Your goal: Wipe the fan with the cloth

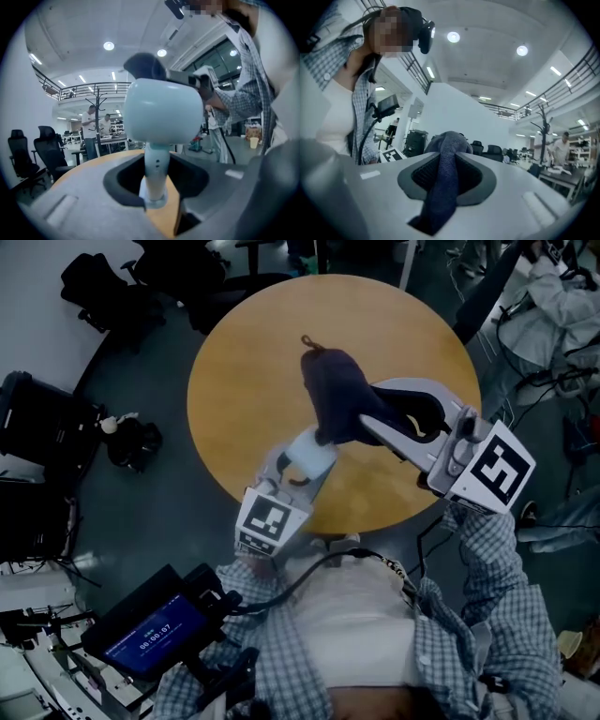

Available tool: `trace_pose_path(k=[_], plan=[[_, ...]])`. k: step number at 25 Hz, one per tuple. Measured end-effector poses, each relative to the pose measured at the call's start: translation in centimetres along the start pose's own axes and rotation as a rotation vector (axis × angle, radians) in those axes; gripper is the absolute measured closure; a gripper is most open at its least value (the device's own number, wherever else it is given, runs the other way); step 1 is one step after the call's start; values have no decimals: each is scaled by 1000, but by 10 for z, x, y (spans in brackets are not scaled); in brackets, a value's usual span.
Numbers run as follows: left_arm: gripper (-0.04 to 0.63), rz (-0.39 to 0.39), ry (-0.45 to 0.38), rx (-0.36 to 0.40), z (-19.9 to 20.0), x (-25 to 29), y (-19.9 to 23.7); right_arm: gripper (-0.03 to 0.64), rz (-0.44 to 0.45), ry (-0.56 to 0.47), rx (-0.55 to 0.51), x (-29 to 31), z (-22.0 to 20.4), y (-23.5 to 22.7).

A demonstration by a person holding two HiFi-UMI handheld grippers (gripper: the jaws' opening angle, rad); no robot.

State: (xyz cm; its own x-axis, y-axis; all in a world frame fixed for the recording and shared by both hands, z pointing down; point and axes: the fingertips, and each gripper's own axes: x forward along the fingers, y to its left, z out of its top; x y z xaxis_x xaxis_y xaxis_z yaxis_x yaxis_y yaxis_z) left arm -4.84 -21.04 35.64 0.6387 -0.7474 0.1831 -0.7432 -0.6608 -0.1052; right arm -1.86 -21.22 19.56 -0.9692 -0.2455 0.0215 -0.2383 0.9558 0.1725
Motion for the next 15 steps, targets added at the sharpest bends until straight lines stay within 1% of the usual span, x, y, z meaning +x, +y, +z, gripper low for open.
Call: trace_pose_path(k=[1, 3, 4, 6, 8, 11, 13, 15], plan=[[451, -7, 6, 11, -2, 1, -1, 525, 47, 20, -47, 6, 12, 9], [451, -21, 13, 29, -3, 3, -4, 525, 135, 92, -153, 21, 19, 26], [451, -27, 13, 37, -4, 3, -5, 525, 172, 130, -180, 29, 16, 32], [451, -40, 9, 56, -2, 4, -8, 525, 220, 182, -169, 45, 3, 40], [451, -53, -6, 69, 1, 3, -12, 525, 236, 191, -119, 61, -11, 39], [451, -65, -42, 57, 5, -2, -16, 525, 229, 197, -52, 79, -40, 23], [451, -69, -63, 52, 9, -4, -17, 525, 196, 248, -33, 84, -71, 9], [451, -69, -82, 48, 12, -7, -16, 525, 171, 335, -15, 86, -109, 6]])
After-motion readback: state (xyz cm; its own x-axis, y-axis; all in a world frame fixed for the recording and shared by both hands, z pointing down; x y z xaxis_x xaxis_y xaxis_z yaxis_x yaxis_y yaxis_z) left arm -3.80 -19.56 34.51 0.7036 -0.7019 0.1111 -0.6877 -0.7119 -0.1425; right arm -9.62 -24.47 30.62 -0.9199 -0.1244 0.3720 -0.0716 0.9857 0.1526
